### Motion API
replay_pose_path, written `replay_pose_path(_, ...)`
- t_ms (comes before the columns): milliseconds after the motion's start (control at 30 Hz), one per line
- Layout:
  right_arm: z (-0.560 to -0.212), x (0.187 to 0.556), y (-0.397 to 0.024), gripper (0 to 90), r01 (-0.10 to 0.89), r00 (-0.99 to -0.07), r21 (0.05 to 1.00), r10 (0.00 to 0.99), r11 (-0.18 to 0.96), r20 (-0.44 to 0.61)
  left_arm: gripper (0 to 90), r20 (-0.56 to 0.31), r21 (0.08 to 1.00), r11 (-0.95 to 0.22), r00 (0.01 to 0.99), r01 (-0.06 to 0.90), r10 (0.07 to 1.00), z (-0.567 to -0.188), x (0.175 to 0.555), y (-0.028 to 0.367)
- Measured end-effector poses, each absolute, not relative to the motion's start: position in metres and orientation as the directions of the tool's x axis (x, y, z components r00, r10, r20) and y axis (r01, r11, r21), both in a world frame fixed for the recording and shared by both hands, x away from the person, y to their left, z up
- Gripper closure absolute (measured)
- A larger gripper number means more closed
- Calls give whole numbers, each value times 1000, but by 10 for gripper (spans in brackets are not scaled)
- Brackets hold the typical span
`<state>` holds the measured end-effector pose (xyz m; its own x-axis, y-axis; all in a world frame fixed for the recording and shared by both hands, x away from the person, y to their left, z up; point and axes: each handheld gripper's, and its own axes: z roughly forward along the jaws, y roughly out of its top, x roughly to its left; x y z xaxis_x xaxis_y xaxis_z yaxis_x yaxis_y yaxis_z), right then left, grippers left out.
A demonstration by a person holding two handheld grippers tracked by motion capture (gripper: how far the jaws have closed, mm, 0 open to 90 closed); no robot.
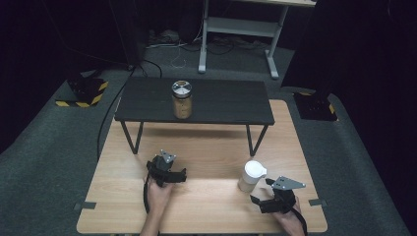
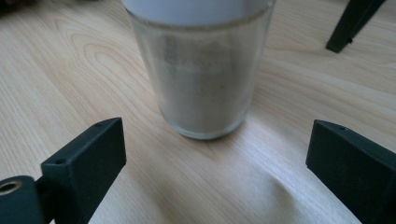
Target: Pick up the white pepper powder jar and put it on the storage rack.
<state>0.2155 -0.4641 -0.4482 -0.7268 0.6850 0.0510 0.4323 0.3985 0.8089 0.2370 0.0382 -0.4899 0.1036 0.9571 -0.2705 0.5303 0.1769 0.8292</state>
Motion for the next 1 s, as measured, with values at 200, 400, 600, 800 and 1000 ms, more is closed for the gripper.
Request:
replay_pose_path(200,-448,222,-459,45,421,-730,817,682,394,47,9,-270,830,177,103,530,957,-490,237,38)
replay_pose_path(400,-448,228,-454,45,400,-743,828,669,393,41,9,-269,830,177,102,530,958,-490,237,38)
replay_pose_path(600,-448,233,-447,47,386,-748,837,662,389,38,8,-276,830,185,100,526,956,-491,237,37)
replay_pose_path(800,-449,237,-443,55,378,-752,848,657,371,48,8,-276,830,185,99,525,956,-491,237,37)
replay_pose_path(1000,-451,240,-441,70,365,-756,858,653,361,47,8,-276,831,185,100,525,956,-491,237,37)
